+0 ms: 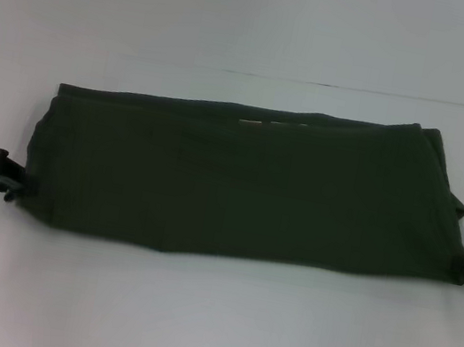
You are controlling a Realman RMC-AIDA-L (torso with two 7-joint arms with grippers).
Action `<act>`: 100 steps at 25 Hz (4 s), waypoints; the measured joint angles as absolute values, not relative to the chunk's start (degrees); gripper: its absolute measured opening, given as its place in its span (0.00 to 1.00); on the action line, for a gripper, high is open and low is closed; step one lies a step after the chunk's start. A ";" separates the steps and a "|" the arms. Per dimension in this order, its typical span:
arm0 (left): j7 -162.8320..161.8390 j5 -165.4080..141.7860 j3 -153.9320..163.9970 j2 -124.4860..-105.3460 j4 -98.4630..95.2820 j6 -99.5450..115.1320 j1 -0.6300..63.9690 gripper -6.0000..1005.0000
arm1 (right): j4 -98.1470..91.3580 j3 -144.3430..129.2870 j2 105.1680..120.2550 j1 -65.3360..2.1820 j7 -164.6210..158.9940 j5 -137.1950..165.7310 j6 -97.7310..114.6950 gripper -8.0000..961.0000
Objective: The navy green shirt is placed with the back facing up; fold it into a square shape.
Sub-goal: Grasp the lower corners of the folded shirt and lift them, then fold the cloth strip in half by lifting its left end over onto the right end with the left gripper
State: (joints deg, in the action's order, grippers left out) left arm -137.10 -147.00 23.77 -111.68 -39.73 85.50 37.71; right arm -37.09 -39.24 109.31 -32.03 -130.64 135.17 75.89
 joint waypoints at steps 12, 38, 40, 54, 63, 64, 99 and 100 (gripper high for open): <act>-137.24 -146.81 21.52 -111.14 -40.47 85.73 37.85 0.26 | -37.46 -38.28 109.07 -32.58 -132.59 135.05 76.24 0.42; -108.27 -117.60 18.41 -114.50 -36.16 75.68 36.93 0.88 | -41.63 -31.14 113.97 -33.49 -104.23 112.62 70.24 0.96; -103.12 -114.84 18.44 -115.83 -35.87 74.45 36.32 0.88 | -39.02 -31.04 114.28 -33.36 -97.52 109.04 69.04 0.96; -86.15 -103.22 18.73 -121.13 -34.62 70.92 32.62 0.88 | -25.99 -25.34 116.38 -30.81 -55.74 91.14 66.71 0.96; -109.37 -113.23 23.75 -118.52 -40.54 71.99 32.82 0.87 | -25.83 -25.43 116.26 -31.51 -57.38 90.98 67.67 0.96; -114.26 -116.31 23.76 -118.05 -41.94 73.04 32.90 0.87 | -25.83 -25.37 116.34 -31.50 -57.61 90.91 68.31 0.96; -136.30 -143.48 12.99 -113.90 -39.30 86.70 32.29 0.87 | -25.93 -26.05 116.54 -32.11 -62.24 89.85 66.66 0.96; -136.50 -143.92 12.84 -113.90 -39.39 86.77 32.29 0.87 | -25.93 -26.19 116.54 -32.14 -62.24 89.86 66.52 0.96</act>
